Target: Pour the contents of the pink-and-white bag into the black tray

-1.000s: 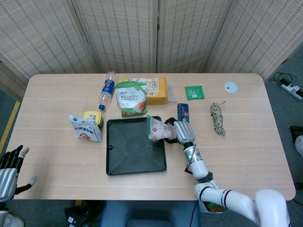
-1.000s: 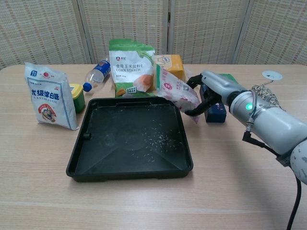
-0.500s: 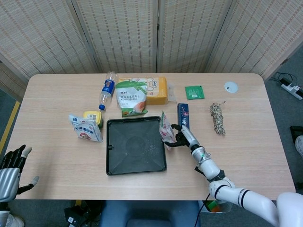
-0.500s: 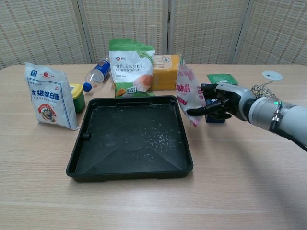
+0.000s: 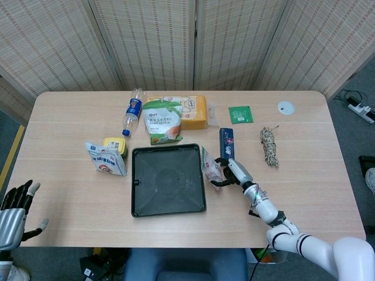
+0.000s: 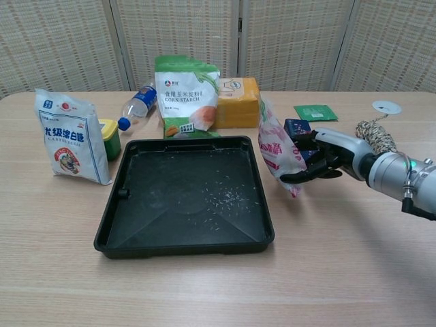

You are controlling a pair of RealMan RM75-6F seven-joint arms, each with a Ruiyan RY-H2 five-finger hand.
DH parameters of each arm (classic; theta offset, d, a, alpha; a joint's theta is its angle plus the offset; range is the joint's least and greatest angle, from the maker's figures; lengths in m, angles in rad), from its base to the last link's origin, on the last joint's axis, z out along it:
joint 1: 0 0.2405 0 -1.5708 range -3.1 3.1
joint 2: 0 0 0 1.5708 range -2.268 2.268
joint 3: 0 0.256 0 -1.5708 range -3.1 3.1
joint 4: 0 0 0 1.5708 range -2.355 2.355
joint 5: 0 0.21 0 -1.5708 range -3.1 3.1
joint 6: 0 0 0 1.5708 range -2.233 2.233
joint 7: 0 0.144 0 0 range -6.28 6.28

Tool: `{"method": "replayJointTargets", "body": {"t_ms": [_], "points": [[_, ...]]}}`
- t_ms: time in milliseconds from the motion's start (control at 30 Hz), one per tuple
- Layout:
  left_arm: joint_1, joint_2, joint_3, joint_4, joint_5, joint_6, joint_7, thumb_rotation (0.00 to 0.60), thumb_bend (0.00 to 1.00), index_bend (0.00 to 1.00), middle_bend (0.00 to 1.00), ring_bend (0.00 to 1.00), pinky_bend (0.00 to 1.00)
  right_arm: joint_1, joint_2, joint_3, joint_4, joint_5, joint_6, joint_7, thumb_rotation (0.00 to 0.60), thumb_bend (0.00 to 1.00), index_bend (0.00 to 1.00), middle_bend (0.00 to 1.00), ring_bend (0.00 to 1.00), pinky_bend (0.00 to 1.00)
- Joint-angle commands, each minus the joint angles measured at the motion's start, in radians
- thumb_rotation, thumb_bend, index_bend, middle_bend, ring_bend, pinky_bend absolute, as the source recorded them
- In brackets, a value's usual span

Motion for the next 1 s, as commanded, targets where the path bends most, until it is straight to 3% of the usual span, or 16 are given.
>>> {"method": "replayJointTargets", "body": {"t_ms": [33,367,1000], "points": [[-0.001,-0.001,0.000,0.000,0.001,-0.001,0.001,0.600,0.32,0.00,0.03,0.05,0.00,0.014,-0.023,-0.021,0.039,-0.006,0.014,0.006,0.600,0.49,0.69,0.55,0.83,1.00],[-0.002,0.002,0.000,-0.004,-0.002,-0.002,0.004,0.600,0.32,0.00,0.03,0.05,0.00,0.050,-0.068,-0.071,0.129,-0.043,0.043,0.098,0.600,0.49,0.61,0.49,0.81,1.00],[-0.004,0.003,-0.001,-0.022,0.005,0.003,0.023,0.600,0.32,0.00,0.03,0.05,0.00,0.083,-0.127,-0.187,0.282,-0.119,0.088,0.309,0.600,0.49,0.12,0.17,0.71,0.89]]}}
